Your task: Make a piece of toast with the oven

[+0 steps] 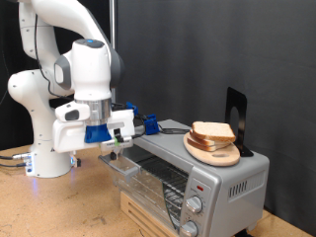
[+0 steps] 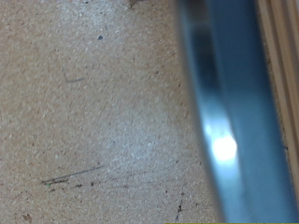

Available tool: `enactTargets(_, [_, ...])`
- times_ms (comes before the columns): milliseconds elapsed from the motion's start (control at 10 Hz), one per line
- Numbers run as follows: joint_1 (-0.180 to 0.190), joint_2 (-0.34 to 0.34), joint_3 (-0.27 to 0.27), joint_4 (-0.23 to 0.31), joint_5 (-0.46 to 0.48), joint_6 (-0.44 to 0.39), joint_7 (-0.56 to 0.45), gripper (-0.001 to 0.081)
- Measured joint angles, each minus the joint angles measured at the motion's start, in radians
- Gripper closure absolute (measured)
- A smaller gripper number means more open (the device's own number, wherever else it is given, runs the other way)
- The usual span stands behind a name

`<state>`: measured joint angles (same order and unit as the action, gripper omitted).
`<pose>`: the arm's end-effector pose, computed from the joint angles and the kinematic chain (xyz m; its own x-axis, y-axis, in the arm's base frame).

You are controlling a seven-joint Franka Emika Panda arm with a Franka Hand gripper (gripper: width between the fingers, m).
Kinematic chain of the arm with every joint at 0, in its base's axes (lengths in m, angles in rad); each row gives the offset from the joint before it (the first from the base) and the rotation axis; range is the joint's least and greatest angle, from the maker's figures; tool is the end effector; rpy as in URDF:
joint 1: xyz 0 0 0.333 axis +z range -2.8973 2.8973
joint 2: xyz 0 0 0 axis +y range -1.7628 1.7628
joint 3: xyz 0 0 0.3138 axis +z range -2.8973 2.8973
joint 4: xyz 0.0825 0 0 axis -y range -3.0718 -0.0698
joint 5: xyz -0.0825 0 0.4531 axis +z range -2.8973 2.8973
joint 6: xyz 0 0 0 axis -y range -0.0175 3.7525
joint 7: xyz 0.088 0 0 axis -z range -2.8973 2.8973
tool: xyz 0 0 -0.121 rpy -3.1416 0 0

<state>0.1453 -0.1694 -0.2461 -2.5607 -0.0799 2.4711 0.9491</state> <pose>0.4926 -0.0458 0.2650 0.5489 -0.8341 0.0547 -0.8325 -0.5514 -0.0537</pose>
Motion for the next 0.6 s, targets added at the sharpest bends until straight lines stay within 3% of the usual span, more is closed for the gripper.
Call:
enactTargets(300, [-0.003, 0.055, -0.002, -0.001, -0.017, 0.039, -0.002, 0.0124])
enactTargets(600, [-0.012, 0.057, -0.008, -0.014, -0.024, 0.074, -0.023, 0.0124])
